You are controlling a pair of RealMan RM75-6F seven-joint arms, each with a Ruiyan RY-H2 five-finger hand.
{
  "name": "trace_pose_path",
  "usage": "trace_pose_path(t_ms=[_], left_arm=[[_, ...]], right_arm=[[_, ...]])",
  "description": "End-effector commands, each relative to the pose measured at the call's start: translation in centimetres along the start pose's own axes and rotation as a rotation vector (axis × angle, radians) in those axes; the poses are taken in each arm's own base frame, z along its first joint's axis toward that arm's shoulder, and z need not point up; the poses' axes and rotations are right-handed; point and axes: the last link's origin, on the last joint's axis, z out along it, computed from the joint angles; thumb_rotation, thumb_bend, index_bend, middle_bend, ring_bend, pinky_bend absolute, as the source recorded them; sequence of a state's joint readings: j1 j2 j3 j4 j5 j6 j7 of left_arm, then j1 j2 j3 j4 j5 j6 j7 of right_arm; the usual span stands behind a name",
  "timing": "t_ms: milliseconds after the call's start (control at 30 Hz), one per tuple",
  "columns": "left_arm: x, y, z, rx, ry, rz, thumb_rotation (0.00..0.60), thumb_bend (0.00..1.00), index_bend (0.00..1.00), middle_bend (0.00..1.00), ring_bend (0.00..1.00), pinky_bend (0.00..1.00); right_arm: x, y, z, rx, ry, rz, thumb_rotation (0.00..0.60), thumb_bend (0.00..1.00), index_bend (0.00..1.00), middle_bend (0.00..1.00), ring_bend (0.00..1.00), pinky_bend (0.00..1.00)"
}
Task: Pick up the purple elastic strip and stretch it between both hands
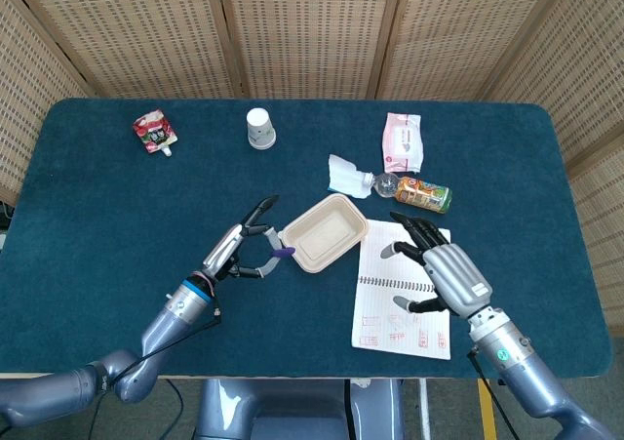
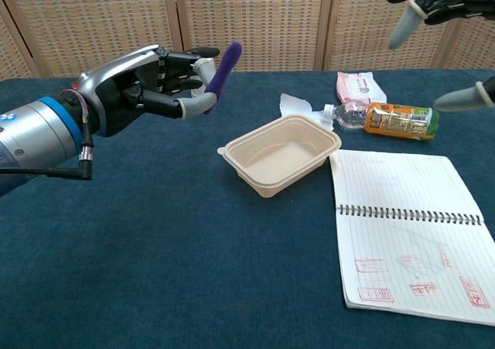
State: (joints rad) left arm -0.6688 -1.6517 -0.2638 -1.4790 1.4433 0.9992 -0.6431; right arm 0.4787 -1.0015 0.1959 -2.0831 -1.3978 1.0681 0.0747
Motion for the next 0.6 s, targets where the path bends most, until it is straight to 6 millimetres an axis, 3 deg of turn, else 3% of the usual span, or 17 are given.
trace_pose_path(t_ms=[33,300,600], left_arm=[[-0.7,0.4,0.9,-0.003,-0.022,0.012,0.6,0.64,0.72,0.0,0.0,0.0],[-2.6,1.3,2.6,-0.015,-0.057,0.048,0.6,0.64,0.72,0.0,0.0,0.0],[-4.1,1.6,3.0,-0.013,-0.068,0.034,0.6,0.64,0.73,0.0,0.0,0.0]], right_arm=[[-0.5,-1.1,2.1,0.002,-0.003,-0.007,0.6,0.36,0.37,0.0,0.0,0.0],[-0.3,-2.3,4.2,-0.04,0.01,0.042,0.6,0.39,0.4,0.0,0.0,0.0],[-0.5,-3.2,5.6,-0.075,-0.037,0.054,0.6,0.42,0.46,0.0,0.0,0.0]])
